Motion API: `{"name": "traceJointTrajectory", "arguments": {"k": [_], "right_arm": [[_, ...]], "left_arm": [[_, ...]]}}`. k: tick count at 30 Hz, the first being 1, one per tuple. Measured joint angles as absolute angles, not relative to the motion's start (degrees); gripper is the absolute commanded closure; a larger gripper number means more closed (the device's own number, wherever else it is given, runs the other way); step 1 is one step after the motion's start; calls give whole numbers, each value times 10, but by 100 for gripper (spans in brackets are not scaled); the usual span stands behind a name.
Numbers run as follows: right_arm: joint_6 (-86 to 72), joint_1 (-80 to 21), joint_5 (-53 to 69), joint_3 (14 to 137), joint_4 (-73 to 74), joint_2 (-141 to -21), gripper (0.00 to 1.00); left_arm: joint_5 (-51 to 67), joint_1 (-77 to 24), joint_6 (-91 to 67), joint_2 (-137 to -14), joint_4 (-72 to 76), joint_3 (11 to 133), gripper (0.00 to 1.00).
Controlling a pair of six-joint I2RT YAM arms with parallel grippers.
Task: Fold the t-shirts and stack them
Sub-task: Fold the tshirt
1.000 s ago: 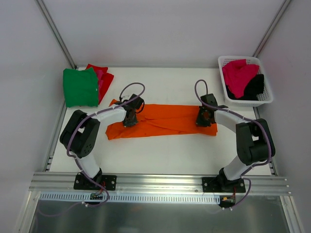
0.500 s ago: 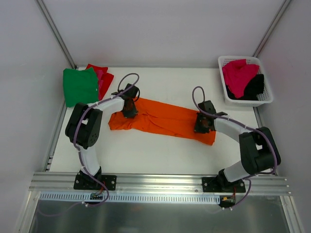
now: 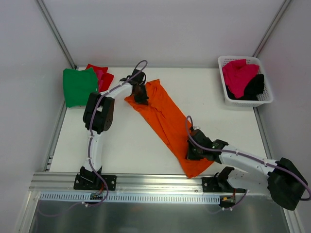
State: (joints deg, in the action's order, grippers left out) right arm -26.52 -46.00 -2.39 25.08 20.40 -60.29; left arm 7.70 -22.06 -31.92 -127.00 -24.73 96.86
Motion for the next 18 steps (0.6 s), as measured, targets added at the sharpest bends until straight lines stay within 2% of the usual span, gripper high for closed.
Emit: {"name": "traceJointTrajectory", "arguments": {"k": [5,12,18], "right_arm": [[-326,-574,-30,245,183,-610,100],[-358,-712,-52,347,148,-767,100],[-352,-788,-77,451,153,-876,99]], "left_arm": [[160,-221,-292,-1322,-280,1049,100],[283,-221,-290,-1424,-307,1191,100],[364,-220,-295,-1486,-321,1277,100]]}}
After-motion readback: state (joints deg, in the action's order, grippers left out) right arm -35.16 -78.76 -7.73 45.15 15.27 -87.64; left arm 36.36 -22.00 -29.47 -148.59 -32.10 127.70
